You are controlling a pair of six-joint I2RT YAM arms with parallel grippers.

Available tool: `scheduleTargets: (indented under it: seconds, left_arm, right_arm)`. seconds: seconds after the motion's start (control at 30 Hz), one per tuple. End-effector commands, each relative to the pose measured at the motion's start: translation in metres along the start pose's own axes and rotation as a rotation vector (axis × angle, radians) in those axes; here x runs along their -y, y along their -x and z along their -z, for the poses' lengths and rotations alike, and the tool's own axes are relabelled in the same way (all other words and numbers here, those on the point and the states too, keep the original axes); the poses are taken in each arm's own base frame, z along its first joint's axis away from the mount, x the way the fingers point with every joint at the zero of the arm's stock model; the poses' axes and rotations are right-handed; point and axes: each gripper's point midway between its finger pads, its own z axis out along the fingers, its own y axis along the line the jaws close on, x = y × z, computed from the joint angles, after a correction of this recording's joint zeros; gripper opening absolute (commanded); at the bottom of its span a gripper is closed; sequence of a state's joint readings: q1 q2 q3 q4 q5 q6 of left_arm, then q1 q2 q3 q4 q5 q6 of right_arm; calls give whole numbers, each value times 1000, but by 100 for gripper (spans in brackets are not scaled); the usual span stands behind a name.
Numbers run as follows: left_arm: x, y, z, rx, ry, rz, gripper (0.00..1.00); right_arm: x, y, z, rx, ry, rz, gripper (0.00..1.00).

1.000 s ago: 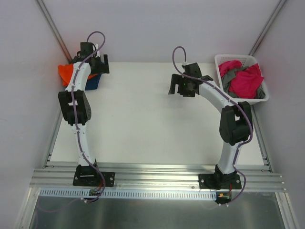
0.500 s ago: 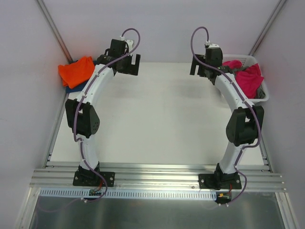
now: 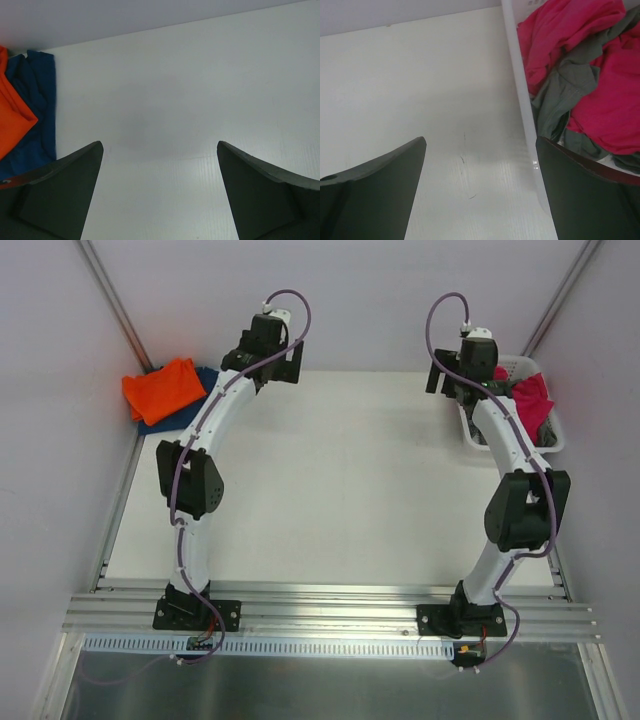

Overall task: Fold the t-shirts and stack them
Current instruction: Reset both grippers

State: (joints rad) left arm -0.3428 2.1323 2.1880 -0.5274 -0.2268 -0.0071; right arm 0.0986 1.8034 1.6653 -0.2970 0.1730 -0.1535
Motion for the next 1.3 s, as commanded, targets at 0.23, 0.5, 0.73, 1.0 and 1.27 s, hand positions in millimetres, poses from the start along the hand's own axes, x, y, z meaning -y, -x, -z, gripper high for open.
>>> scheduleTargets:
  seconds: [0.23,0.5,0.73,1.0,1.27]
  left_arm:
    - [-74,-18,48,0,191,139,99]
    - [-89,-106,96,60,158,89,99]
    - [-116,-164,130,-7,239,-112,99]
    - [-114,-213,140,-105,-2,307,99]
    - [-136,-203,168,-42,55,342,99]
  right_arm:
    - [78,-41,53,-89,123,-47,97]
    - [57,-120,86,-51,279,218,97]
    - [48,-162,95,-174,338,-99,97]
    - [57,-202,89,-417,303,-249,97]
    - [72,-144,109,-265,171,-309,97]
